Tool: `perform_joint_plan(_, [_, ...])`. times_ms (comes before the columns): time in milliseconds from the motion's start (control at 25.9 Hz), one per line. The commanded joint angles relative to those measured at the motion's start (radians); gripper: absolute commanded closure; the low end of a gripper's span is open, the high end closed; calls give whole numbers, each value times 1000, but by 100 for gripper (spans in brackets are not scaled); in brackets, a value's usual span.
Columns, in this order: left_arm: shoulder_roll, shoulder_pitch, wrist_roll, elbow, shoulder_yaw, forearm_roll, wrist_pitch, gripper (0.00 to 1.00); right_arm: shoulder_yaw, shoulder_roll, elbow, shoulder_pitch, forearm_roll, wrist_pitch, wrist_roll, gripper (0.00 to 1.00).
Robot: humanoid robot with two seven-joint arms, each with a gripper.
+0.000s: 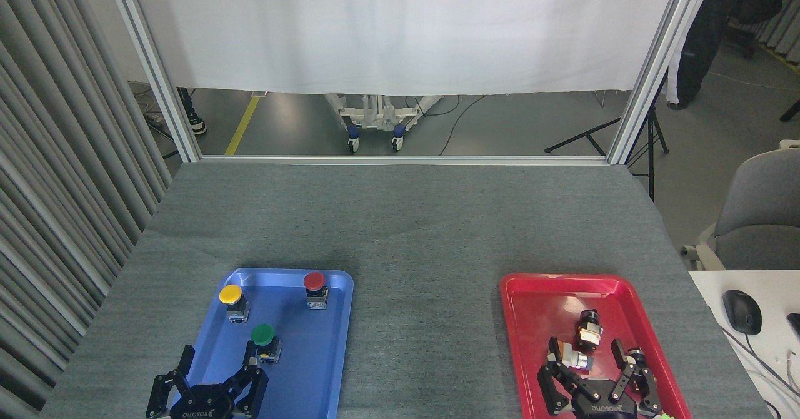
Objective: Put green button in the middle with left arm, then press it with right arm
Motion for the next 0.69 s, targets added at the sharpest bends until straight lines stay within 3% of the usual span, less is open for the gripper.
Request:
perform_joint_plan(0, [-1,0,-2,0,3,2,-1,0,0,-3,-5,2,0,0,2,0])
perform_joint_plan(656, [0,0,-2,2,1,4,16,0,-9,-6,-3,2,-5,-3,0,0])
